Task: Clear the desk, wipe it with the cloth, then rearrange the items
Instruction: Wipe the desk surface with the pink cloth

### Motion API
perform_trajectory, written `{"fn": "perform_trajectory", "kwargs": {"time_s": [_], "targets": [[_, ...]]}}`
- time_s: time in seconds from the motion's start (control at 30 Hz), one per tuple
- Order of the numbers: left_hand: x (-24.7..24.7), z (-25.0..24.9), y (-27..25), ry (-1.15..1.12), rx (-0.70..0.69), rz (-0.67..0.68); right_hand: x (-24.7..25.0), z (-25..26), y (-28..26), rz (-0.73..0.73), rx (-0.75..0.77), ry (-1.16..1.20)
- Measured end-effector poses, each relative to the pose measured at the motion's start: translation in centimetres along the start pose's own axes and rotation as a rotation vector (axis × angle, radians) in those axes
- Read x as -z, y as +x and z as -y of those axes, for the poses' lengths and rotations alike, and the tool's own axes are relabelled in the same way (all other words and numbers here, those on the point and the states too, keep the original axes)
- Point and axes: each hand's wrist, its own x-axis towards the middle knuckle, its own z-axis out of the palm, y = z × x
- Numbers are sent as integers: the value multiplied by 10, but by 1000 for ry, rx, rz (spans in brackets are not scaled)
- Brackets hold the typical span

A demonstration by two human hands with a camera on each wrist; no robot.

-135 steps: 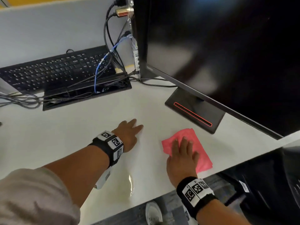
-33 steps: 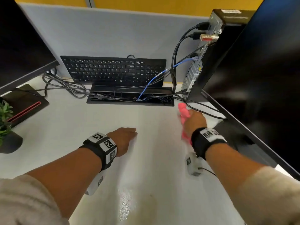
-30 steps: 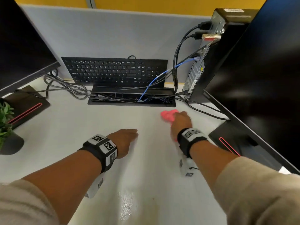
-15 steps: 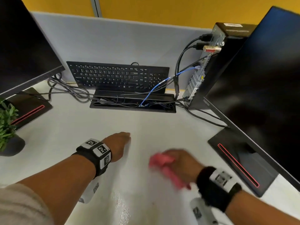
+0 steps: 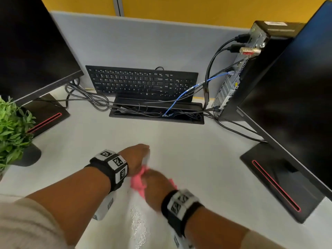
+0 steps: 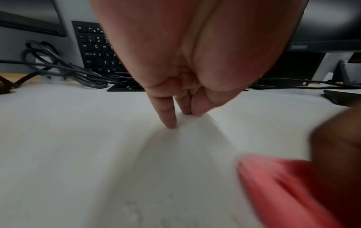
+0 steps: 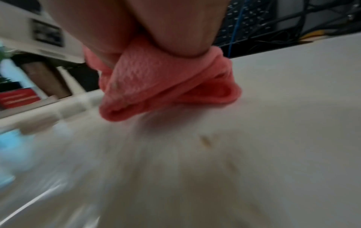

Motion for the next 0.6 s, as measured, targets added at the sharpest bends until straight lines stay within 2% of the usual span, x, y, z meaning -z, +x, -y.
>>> {"fn": "perform_trajectory", "kwargs": {"time_s": [0.07,0.13,0.2,0.23,0.33,0.43,0.47,0.53,0.6], "targets": [[-6,7,-7,1,22,20,-11,-3,-31,157,49,56],[-10,12,-12,-7,22,33,-3,-13,-51,341,-16,209],[-11,15,-14,0,6,61,19,-27,-63,413,-81,365],[-9,16,-13,6,-1,64,36,-33,-66,298,-94,328],[-5,21,-8,18,-10,68,92,-57,-50,-200,-156,306],[0,28,0,27,5,74,125,-71,-9,-537,-280,259],[1,30,1,31,17,80,122,-71,7,-587,-320,237],[1,30,2,51,26,82,102,-56,34,-597,-337,317],[3,31,0,57,21,55,67,-26,54,-532,-244,274]]}}
